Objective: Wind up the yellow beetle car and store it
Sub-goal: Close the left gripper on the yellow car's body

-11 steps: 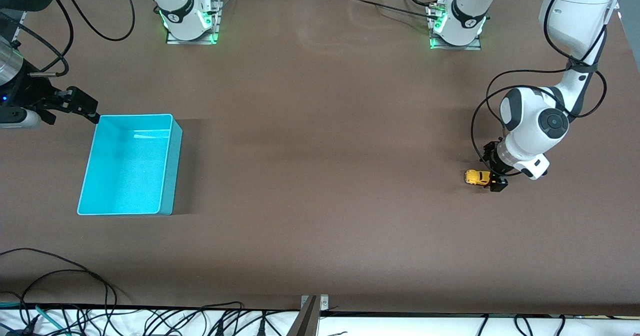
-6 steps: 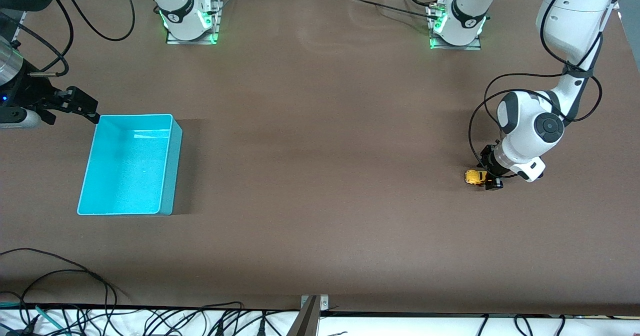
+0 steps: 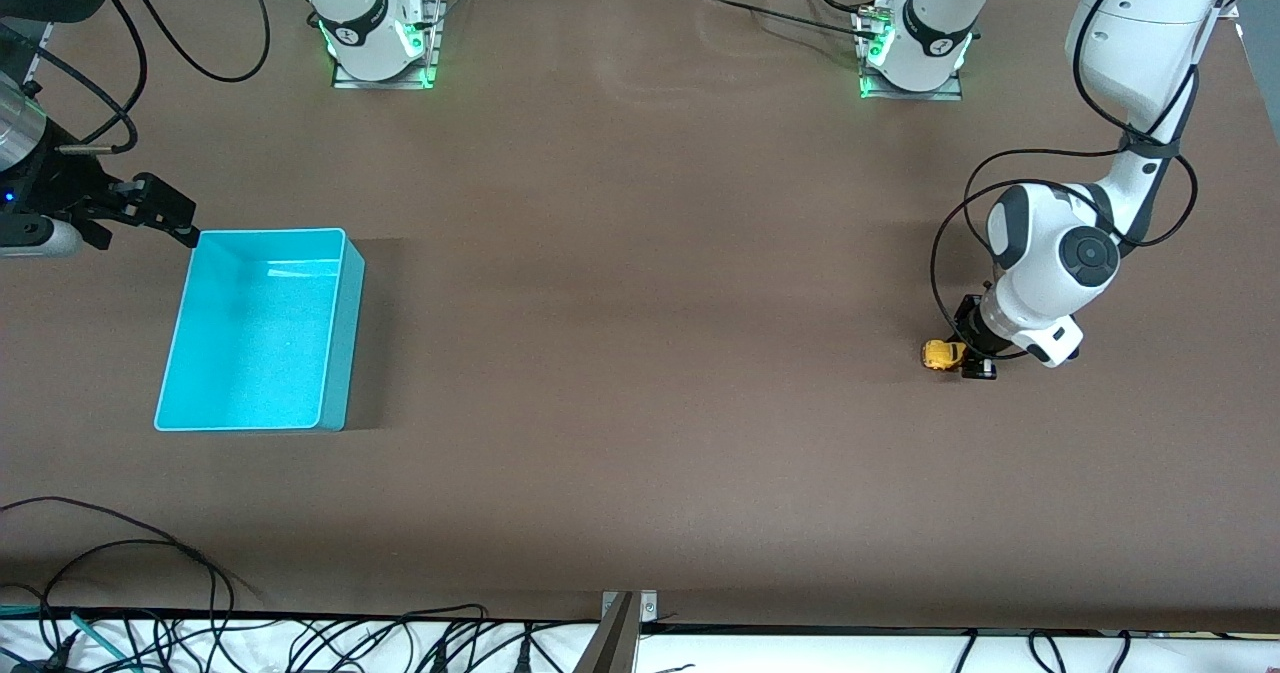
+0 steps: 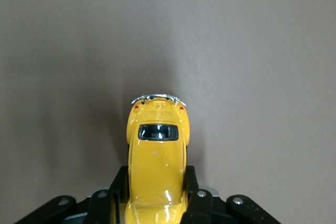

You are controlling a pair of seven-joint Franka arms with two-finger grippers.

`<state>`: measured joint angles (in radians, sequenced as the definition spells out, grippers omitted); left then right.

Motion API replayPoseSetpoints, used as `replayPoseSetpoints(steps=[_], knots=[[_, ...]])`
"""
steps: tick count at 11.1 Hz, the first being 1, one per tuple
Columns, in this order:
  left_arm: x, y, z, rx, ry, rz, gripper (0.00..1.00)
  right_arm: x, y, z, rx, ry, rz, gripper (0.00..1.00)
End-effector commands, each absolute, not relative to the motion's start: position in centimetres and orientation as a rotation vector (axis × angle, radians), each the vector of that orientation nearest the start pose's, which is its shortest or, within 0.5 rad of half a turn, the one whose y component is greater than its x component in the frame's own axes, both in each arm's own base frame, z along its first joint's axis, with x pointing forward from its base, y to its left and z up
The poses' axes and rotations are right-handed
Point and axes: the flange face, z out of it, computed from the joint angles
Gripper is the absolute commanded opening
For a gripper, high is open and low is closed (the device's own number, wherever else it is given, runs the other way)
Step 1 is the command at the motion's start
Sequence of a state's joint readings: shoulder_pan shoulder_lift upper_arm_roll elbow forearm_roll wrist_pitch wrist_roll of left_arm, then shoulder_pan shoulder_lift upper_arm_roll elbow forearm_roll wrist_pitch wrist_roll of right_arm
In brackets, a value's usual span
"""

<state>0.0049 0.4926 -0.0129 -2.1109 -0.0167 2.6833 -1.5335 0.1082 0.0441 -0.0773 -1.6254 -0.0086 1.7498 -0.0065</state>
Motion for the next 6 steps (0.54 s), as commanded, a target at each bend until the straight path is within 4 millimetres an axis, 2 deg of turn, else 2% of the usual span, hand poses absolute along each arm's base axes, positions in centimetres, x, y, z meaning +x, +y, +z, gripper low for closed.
replayPoseSetpoints(steps=[1, 3, 4, 6], knots=[[59.7, -4.2, 19.5, -2.280, -2.285, -0.091, 0.00, 58.5, 1.8, 59.5, -3.160, -0.072, -0.129, 1.00], [59.6, -6.8, 19.3, -2.235, -2.329, -0.077, 0.00, 58.5, 1.8, 59.5, -3.160, -0.072, -0.129, 1.00], [59.4, -7.1, 18.4, -2.225, -2.325, -0.063, 0.00, 58.5, 1.8, 59.5, -3.160, -0.072, -0.129, 1.00], [59.3, -7.1, 18.0, -2.236, -2.306, -0.058, 0.00, 58.5, 1.8, 59.5, -3.160, -0.072, -0.129, 1.00]])
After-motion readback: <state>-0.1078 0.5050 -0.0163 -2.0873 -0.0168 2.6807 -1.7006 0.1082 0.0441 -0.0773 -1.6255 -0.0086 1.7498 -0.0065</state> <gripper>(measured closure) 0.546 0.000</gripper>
